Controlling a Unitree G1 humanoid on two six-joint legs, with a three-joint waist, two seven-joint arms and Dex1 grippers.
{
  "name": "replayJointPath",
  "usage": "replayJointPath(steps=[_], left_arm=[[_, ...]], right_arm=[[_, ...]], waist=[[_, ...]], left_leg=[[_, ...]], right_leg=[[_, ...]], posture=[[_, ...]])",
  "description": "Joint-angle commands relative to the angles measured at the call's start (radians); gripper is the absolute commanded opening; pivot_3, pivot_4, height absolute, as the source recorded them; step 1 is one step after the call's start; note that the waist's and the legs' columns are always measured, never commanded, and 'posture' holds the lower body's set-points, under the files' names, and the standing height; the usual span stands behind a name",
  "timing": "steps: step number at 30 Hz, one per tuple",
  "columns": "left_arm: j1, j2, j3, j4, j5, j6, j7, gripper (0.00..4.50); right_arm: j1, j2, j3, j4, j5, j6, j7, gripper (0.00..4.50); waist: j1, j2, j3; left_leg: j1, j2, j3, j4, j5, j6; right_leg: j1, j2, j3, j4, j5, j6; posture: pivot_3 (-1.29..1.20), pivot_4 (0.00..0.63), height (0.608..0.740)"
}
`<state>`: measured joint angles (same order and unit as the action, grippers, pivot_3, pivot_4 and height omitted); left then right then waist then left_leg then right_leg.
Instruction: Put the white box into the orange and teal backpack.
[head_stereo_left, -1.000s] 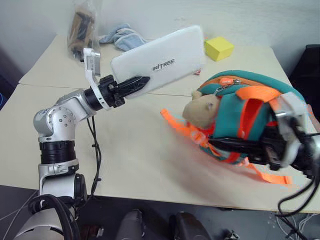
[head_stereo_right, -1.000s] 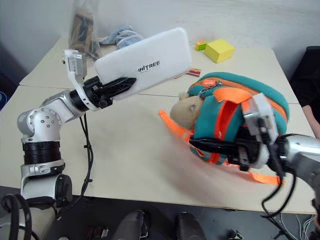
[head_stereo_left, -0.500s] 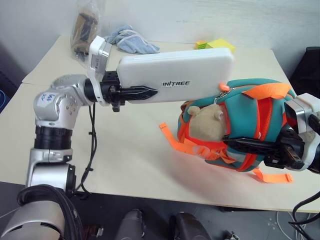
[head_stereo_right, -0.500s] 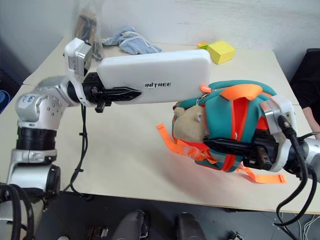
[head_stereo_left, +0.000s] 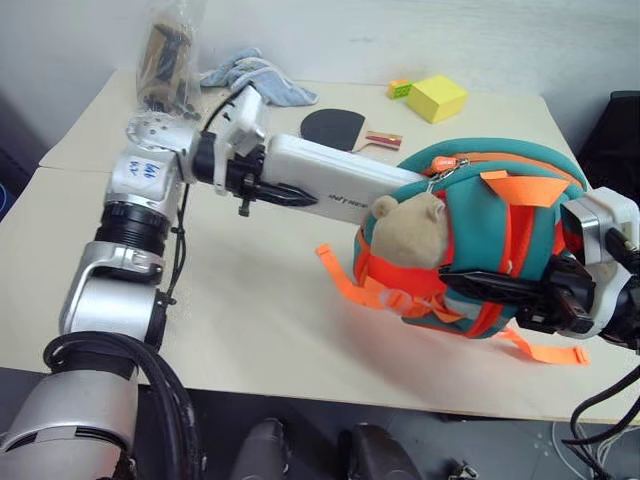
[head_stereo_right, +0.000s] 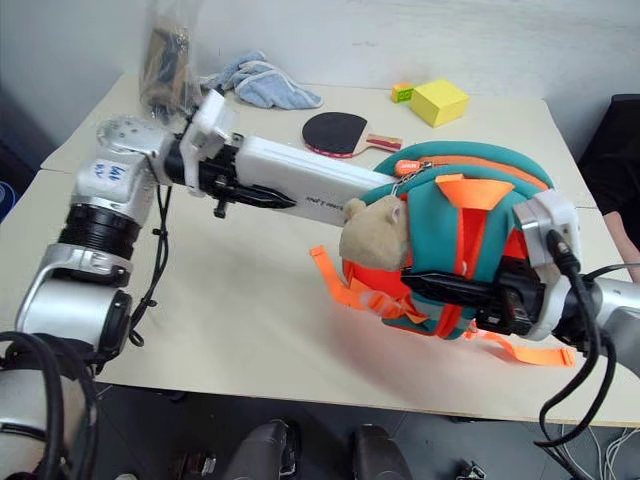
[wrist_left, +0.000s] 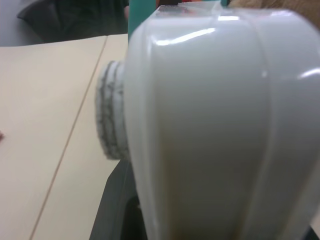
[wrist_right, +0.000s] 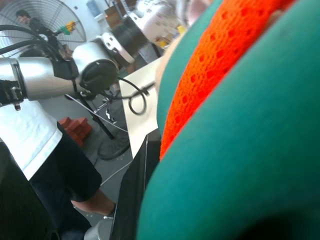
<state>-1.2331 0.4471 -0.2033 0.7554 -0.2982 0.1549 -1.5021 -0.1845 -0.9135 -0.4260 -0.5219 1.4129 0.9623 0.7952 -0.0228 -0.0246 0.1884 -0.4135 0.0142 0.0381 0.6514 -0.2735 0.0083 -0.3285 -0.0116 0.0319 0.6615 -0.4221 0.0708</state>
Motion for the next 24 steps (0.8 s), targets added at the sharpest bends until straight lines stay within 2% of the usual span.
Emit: replayJointPath(steps=[1, 3, 5, 7, 9, 11, 13, 20, 21, 24], left_arm=[[-0.007, -0.099, -0.018, -0.057, -0.017, 0.036, -0.052, 1.28], [-0.012, -0.200, 0.001, -0.050, -0.039, 0.089, 0.019, 1.28], [-0.013, -0.288, 0.007, -0.024, -0.006, 0.068, 0.126, 1.28], [-0.002, -0.338, -0.006, -0.012, 0.045, 0.021, 0.194, 1.28], [0.014, -0.369, -0.007, -0.034, 0.047, 0.061, 0.208, 1.28], [0.023, -0.347, 0.013, -0.078, 0.005, 0.176, 0.170, 1.98], [0.036, -0.302, 0.020, -0.122, -0.002, 0.206, 0.132, 2.35], [0.045, -0.127, 0.081, -0.256, -0.067, 0.308, 0.032, 4.27], [0.046, -0.102, 0.088, -0.276, -0.069, 0.307, 0.025, 4.46], [0.051, -0.008, 0.103, -0.315, -0.076, 0.307, -0.028, 4.46]], right_arm=[[-0.021, 0.010, 0.014, -0.046, 0.006, -0.034, -0.015, 0.02], [-0.021, 0.013, 0.024, -0.057, 0.004, -0.041, -0.016, 0.02], [-0.013, 0.019, 0.031, -0.070, 0.006, -0.049, -0.024, 0.02], [-0.002, 0.028, 0.039, -0.085, 0.004, -0.056, -0.036, 0.02], [0.021, 0.043, 0.048, -0.103, -0.009, -0.067, -0.054, 0.02], [0.055, 0.057, 0.053, -0.114, -0.031, -0.079, -0.077, 0.00], [0.079, 0.065, 0.056, -0.118, -0.049, -0.089, -0.093, 0.00], [0.116, 0.088, 0.098, -0.112, -0.150, -0.124, -0.120, 0.00], [0.116, 0.091, 0.102, -0.110, -0.160, -0.128, -0.123, 0.00], [0.111, 0.095, 0.115, -0.101, -0.196, -0.137, -0.131, 0.00]], waist=[[0.002, 0.000, 0.000], [0.003, 0.000, 0.000], [0.009, 0.000, 0.000], [0.019, 0.000, 0.000], [0.019, 0.000, 0.000], [0.015, 0.000, 0.000], [0.015, 0.000, 0.000], [-0.004, 0.000, 0.000], [-0.003, 0.000, 0.000], [-0.004, 0.000, 0.000]], left_leg=[[-0.001, 0.000, 0.000, 0.001, 0.000, 0.000], [-0.008, 0.000, -0.001, 0.004, 0.000, 0.000], [-0.014, 0.000, -0.001, 0.006, 0.000, 0.000], [-0.015, 0.000, -0.001, 0.008, -0.001, 0.001], [-0.016, 0.000, -0.001, 0.009, -0.001, 0.001], [-0.015, 0.000, 0.000, 0.009, -0.001, 0.001], [-0.010, 0.000, -0.001, 0.009, 0.000, 0.000], [-0.011, 0.000, -0.001, 0.009, 0.001, -0.001], [-0.011, 0.000, -0.001, 0.009, 0.001, -0.001], [-0.011, 0.000, -0.001, 0.010, 0.001, -0.001]], right_leg=[[-0.001, 0.000, 0.000, 0.000, 0.000, 0.000], [-0.007, 0.000, 0.000, 0.002, 0.000, 0.001], [-0.013, 0.000, -0.001, 0.004, 0.000, 0.001], [-0.014, 0.000, -0.001, 0.004, 0.001, 0.001], [-0.014, 0.001, -0.001, 0.005, 0.001, 0.001], [-0.015, 0.002, 0.001, 0.008, 0.001, 0.001], [-0.014, 0.003, 0.001, 0.010, 0.001, 0.001], [-0.014, 0.002, 0.002, 0.014, 0.001, 0.001], [-0.014, 0.002, 0.002, 0.014, 0.001, 0.001], [-0.014, 0.002, 0.002, 0.013, 0.001, 0.001]], posture=[[0.00, 0.150, 0.740], [0.00, 0.150, 0.740], [0.00, 0.150, 0.740], [0.00, 0.150, 0.740], [0.00, 0.150, 0.740], [0.00, 0.150, 0.740], [0.00, 0.150, 0.740], [0.00, 0.150, 0.740], [0.00, 0.150, 0.740], [0.00, 0.150, 0.740]])
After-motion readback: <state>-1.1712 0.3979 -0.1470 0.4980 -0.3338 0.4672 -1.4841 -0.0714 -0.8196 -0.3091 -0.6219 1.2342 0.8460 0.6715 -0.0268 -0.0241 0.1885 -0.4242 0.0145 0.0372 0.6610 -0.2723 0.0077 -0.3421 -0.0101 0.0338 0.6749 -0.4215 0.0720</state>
